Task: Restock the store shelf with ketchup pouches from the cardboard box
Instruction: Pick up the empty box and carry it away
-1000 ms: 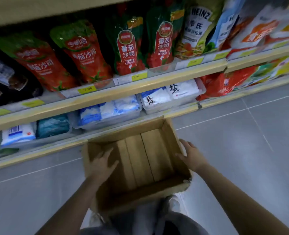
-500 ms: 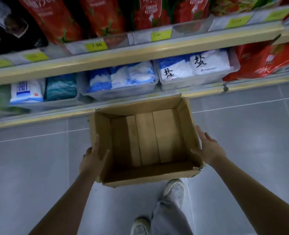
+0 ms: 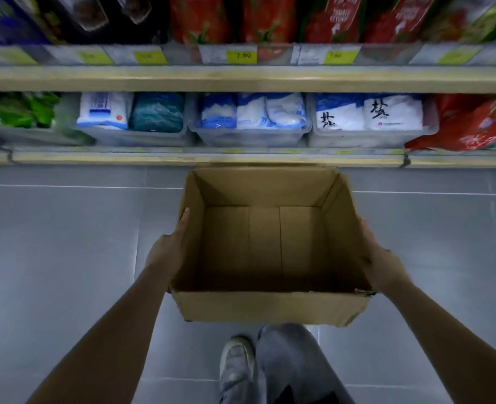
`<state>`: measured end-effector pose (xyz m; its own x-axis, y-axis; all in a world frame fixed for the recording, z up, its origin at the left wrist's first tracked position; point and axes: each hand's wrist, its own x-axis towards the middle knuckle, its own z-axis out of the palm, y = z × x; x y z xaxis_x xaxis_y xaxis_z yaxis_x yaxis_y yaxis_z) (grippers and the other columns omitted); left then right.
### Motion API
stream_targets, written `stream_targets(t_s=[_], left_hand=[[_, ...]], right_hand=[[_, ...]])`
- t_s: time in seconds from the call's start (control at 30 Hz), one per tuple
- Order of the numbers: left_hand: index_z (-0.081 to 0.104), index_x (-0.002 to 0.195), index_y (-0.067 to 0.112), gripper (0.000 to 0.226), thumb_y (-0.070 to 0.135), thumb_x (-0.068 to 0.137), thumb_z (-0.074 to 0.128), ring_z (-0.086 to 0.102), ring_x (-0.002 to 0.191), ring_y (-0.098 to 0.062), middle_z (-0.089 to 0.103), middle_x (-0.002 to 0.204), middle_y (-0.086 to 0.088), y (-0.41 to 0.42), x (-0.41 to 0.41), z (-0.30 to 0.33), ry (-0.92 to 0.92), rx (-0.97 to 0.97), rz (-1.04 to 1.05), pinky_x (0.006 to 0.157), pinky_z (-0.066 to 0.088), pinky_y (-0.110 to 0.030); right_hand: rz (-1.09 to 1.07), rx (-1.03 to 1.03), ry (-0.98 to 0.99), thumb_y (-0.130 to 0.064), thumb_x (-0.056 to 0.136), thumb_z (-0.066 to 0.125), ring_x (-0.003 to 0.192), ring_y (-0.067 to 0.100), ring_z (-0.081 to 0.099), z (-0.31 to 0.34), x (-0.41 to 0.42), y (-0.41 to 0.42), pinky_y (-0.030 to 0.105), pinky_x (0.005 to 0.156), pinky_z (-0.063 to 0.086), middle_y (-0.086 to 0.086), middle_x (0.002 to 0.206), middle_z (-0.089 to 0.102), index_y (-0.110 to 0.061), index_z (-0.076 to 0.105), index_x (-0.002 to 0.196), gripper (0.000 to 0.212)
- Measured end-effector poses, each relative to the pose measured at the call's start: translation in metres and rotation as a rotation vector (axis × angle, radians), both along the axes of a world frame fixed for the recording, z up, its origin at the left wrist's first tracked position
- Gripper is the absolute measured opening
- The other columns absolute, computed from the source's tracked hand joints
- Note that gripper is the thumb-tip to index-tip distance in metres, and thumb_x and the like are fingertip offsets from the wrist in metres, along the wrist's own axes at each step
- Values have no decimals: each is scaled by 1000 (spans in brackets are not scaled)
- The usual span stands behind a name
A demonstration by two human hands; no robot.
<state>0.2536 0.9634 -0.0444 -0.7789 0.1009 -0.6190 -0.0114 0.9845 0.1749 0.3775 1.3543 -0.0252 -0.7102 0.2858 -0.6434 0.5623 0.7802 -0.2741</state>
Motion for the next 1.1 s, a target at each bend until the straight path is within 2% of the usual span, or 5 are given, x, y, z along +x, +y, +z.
stream_targets(t_s=[0.27, 0.43, 0.63, 0.87, 1.1], left_hand=[[-8, 147, 36, 69, 12, 97, 33, 56, 74, -36, 60, 93, -28, -31, 62, 233, 29, 41, 25, 70, 44, -42], [-11, 146, 35, 68, 14, 97, 32, 54, 65, -31, 61, 82, -24, -52, 110, 322, 131, 69, 59, 69, 47, -42], [-1, 147, 40, 68, 10, 96, 32, 52, 63, -32, 53, 70, -16, -55, 176, 388, 293, 138, 218, 61, 41, -39], [12, 146, 42, 53, 22, 100, 28, 61, 85, -40, 64, 103, -23, -66, 266, 433, 498, 321, 389, 77, 50, -48], [19, 146, 38, 50, 22, 100, 31, 61, 86, -44, 64, 105, -27, -113, 331, 477, 582, 296, 521, 73, 49, -46]], right_hand=[[-47, 46, -14, -11, 92, 40, 102, 42, 58, 239, 60, -39, 46, 86, 46, 24, 118, 58, -41, -13, 143, 79], [-77, 108, 144, -18, 96, 36, 96, 39, 60, 343, 113, -58, 45, 82, 47, 21, 111, 61, -39, -9, 144, 70], [-206, 103, 341, -27, 98, 34, 89, 40, 63, 398, 168, -69, 47, 77, 52, 19, 101, 68, -41, 8, 145, 55], [-257, 27, 508, -30, 98, 38, 92, 36, 63, 446, 224, -73, 40, 72, 48, 16, 106, 68, -36, 22, 144, 50], [-144, -23, 564, -30, 98, 37, 66, 28, 57, 473, 250, -112, 33, 59, 39, 7, 70, 57, -43, 22, 142, 49]])
